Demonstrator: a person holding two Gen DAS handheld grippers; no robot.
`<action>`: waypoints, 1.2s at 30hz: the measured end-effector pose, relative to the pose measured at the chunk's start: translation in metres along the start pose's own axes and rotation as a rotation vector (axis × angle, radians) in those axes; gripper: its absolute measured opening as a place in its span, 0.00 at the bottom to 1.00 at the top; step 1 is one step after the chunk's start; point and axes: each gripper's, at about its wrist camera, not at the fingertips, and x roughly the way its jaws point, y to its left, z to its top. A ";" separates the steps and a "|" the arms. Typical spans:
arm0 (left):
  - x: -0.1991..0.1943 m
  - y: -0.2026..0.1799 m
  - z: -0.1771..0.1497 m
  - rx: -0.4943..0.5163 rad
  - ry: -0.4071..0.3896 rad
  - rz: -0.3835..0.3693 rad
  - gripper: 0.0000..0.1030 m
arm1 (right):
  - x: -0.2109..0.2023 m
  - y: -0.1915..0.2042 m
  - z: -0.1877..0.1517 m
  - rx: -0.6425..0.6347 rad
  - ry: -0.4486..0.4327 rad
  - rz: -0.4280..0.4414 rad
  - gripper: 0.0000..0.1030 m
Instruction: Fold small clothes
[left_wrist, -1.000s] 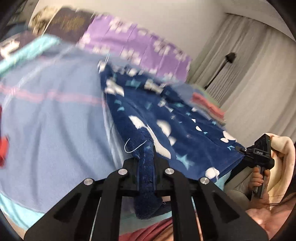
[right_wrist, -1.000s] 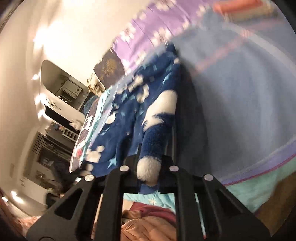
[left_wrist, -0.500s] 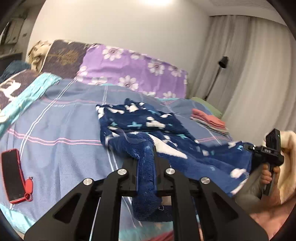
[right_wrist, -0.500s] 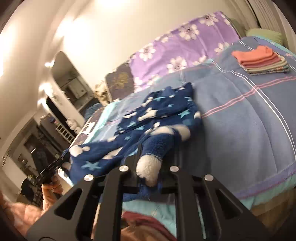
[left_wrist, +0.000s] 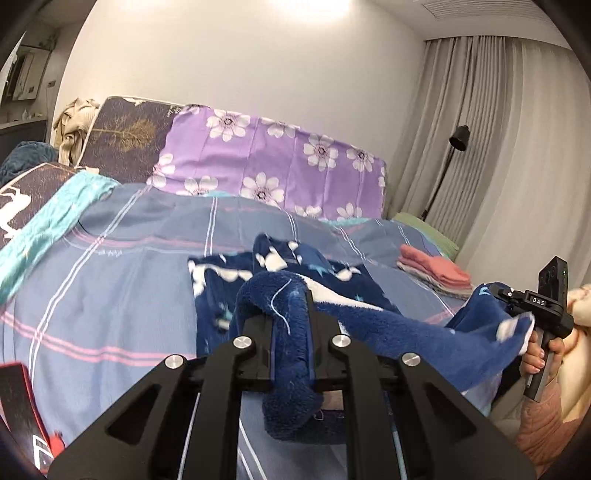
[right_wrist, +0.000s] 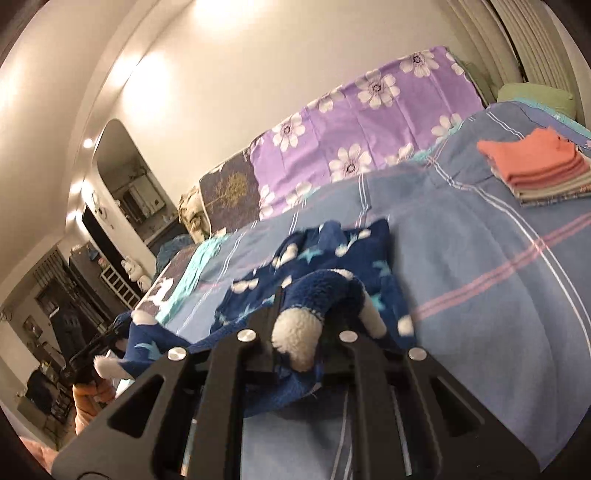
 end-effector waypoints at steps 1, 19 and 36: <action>0.003 0.001 0.006 -0.006 -0.005 0.005 0.11 | 0.006 -0.002 0.008 0.003 -0.007 0.000 0.12; 0.156 0.054 0.080 -0.066 0.089 0.166 0.12 | 0.172 -0.035 0.090 -0.041 0.013 -0.140 0.13; 0.251 0.107 0.020 -0.031 0.240 0.257 0.26 | 0.258 -0.071 0.043 -0.085 0.172 -0.255 0.22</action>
